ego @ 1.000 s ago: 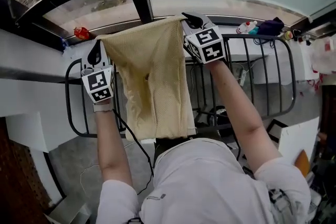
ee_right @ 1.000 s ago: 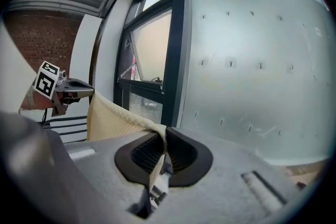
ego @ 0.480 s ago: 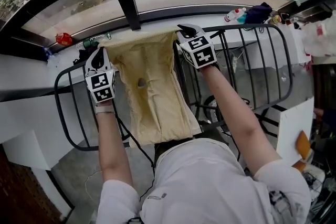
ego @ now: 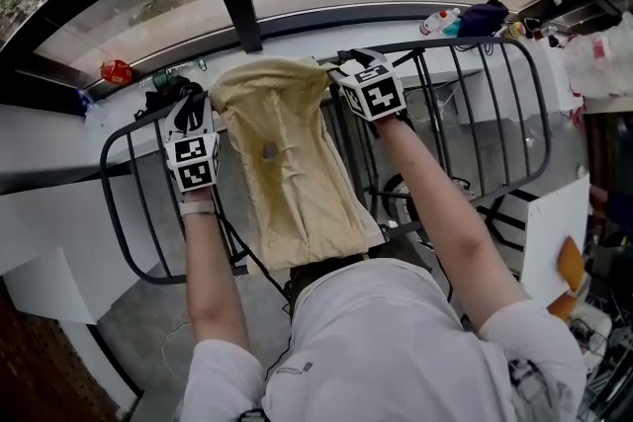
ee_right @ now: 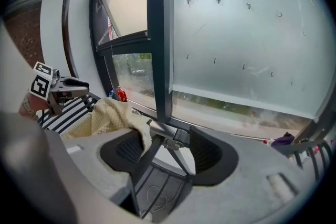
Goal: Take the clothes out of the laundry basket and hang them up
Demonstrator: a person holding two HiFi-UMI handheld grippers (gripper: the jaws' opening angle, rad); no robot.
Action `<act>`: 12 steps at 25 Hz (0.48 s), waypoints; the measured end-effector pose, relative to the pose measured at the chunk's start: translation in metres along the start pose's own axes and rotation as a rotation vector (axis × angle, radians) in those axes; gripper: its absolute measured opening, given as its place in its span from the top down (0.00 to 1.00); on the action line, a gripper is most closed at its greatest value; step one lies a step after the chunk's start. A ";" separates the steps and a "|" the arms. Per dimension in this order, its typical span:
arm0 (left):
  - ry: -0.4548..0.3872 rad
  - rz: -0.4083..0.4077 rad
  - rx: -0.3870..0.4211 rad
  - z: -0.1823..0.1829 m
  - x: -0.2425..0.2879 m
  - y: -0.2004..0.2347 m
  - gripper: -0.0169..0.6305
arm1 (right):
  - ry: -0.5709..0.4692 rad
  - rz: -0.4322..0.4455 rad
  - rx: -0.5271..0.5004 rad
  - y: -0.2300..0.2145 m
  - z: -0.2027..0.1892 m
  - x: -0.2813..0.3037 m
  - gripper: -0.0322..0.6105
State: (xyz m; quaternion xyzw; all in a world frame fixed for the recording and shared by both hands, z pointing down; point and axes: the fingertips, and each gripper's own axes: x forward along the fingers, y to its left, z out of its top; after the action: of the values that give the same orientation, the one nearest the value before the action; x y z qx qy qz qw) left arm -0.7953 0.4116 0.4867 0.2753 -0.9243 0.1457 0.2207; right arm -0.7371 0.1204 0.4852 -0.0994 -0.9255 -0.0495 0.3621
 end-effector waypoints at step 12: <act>-0.064 -0.065 -0.020 0.013 -0.033 -0.019 0.78 | -0.010 -0.069 0.091 -0.016 -0.021 -0.041 0.46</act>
State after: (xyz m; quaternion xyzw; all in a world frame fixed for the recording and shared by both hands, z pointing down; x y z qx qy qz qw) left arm -0.7637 0.4058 0.4626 0.3078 -0.9228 0.1203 0.1983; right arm -0.6974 0.0955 0.4726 -0.0512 -0.9314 -0.0191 0.3600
